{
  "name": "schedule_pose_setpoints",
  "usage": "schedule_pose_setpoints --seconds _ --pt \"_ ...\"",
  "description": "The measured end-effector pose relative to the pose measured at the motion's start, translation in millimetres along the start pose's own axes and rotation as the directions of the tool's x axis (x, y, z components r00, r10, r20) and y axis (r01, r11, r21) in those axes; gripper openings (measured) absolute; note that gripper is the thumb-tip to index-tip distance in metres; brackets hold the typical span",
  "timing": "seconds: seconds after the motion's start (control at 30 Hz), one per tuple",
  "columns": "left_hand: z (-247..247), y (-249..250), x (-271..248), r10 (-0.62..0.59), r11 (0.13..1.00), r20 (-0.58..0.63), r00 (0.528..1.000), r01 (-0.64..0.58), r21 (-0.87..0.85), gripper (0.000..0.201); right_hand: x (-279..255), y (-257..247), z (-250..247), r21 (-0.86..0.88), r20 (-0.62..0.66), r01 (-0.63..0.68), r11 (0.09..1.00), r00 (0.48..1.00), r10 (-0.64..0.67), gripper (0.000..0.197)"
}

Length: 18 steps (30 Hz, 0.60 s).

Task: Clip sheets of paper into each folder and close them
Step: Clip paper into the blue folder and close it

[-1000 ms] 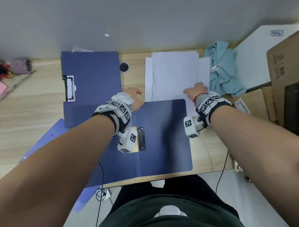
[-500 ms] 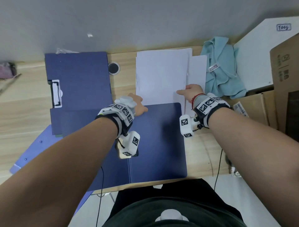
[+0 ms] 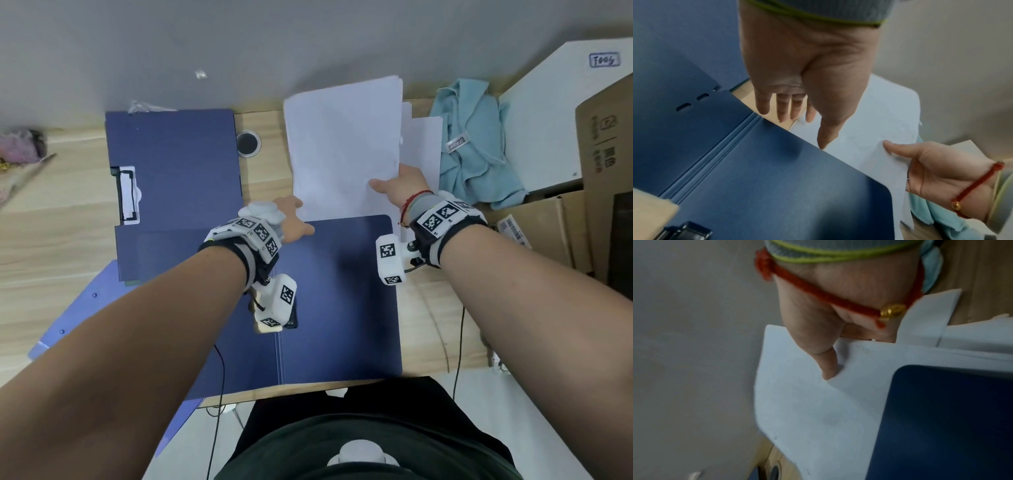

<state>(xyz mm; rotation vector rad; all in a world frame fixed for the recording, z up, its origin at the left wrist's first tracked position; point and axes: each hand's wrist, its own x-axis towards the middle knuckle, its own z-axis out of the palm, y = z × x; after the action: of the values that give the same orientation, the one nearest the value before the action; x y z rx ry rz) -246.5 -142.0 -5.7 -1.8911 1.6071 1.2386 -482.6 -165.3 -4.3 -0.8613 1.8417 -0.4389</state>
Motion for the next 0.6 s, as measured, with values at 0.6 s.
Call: schedule_pose_setpoints --seconds 0.6 --pt "-62.8 -28.1 -94.1 0.042 0.65 -0.565 0.824 -0.452 -0.611 0.038 -96.9 -47.7 7.0 0.37 0.064 0.366 0.854 0.907 -0.417 0.031"
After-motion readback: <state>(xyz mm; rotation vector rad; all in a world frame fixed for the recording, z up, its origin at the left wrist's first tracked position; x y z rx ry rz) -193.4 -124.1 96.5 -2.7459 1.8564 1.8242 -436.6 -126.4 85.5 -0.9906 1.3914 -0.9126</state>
